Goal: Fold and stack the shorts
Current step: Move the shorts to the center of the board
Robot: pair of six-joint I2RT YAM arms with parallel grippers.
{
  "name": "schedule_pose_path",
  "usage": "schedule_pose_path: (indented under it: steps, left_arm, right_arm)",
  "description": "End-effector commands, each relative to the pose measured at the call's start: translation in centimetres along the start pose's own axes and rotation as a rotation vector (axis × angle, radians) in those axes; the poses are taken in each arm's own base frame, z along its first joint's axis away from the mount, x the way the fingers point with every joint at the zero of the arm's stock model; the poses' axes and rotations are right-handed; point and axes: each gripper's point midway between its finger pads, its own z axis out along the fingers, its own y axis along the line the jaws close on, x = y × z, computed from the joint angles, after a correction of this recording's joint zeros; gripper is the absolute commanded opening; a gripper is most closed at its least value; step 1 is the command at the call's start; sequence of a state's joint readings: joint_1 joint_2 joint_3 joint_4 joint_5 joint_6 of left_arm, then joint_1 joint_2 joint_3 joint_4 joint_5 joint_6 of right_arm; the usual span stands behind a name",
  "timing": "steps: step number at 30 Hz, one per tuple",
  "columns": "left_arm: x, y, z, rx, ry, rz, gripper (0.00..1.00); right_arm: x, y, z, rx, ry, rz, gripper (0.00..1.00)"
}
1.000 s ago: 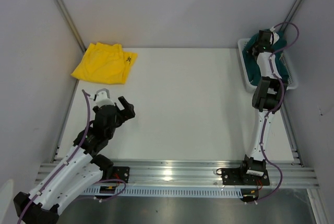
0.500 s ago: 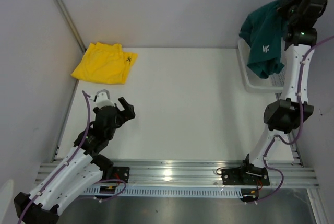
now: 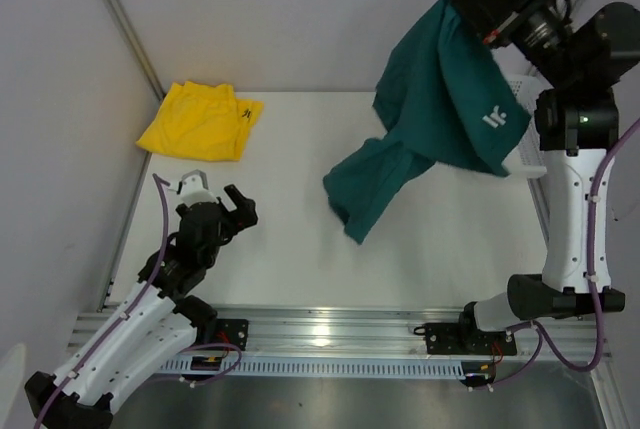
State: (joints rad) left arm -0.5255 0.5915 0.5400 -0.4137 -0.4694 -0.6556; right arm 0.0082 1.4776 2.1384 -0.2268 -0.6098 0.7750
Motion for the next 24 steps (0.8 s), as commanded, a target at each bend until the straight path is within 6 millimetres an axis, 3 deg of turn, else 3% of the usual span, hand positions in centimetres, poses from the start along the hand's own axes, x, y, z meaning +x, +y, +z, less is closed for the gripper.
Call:
schedule_pose_path:
  steps: [1,3,4,7,11,16,17,20,23,24]
  left_arm:
    - [-2.9,-0.9,-1.2,0.017,-0.066,-0.044,0.99]
    - [-3.5,-0.8,-1.7,0.015,-0.083,-0.059,0.99]
    - [-4.0,-0.7,-2.2,0.013,-0.089,-0.068,0.99]
    - [-4.8,0.2,-3.4,-0.009,-0.118,-0.081,0.99]
    - [-6.6,0.6,-5.2,0.005,-0.179,-0.119,0.99]
    - [-6.5,0.4,-5.5,0.038,-0.186,-0.137,0.99]
    - [-6.2,0.5,-5.3,0.033,-0.177,-0.134,0.99]
    - [-5.2,0.3,-4.3,0.027,-0.149,-0.126,0.99]
    - [-3.1,0.1,-2.9,0.027,-0.094,-0.102,0.99]
    - [-2.6,-0.2,-2.3,0.041,-0.086,-0.095,0.99]
  right_arm:
    - [7.6,1.3,0.4,-0.076,0.234,0.147,0.00]
    - [10.6,2.7,-0.4,-0.084,0.316,0.149,0.00]
    - [12.6,4.8,-0.5,-0.129,0.366,0.129,0.00]
    - [16.9,8.7,-2.2,-0.173,0.487,0.122,0.00]
    - [20.8,9.8,-4.7,-0.161,0.571,0.065,0.00]
    - [26.3,3.5,-5.7,0.018,0.653,0.087,0.00]
    - [28.7,1.7,-6.1,0.055,0.706,0.110,0.00]
    - [33.0,-2.5,-6.7,0.179,0.791,0.099,0.00]
    - [35.9,-6.2,-9.0,0.312,0.842,0.065,0.00]
    - [36.0,-8.0,-9.6,0.388,0.822,0.036,0.00]
